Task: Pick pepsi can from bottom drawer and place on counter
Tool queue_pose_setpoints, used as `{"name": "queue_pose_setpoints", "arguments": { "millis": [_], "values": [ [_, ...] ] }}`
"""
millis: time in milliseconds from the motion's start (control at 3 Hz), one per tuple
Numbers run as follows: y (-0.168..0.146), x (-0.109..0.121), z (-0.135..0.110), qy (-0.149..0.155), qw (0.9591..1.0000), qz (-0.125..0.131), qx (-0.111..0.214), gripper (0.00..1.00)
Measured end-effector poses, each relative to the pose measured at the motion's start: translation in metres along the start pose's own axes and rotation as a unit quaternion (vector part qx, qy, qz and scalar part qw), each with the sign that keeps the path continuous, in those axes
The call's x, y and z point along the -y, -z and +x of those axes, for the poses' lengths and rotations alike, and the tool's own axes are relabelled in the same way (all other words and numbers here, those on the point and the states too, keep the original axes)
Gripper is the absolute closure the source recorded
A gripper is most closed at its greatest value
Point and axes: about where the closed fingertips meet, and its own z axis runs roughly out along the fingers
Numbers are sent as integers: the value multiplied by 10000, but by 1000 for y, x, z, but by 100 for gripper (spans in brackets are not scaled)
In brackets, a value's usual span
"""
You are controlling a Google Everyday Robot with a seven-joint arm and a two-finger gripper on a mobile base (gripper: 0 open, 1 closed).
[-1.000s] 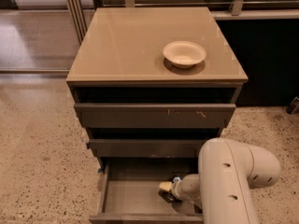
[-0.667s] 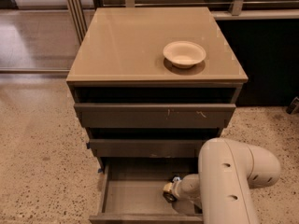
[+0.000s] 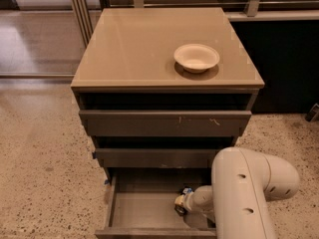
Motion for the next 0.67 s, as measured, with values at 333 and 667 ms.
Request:
{"name": "queue_pose_setpoints", "arguments": {
  "millis": [333, 667],
  "values": [
    [0, 0, 0, 0, 10000, 0, 0, 100],
    [13, 1, 3, 120, 9997, -145, -155, 100]
  ]
}}
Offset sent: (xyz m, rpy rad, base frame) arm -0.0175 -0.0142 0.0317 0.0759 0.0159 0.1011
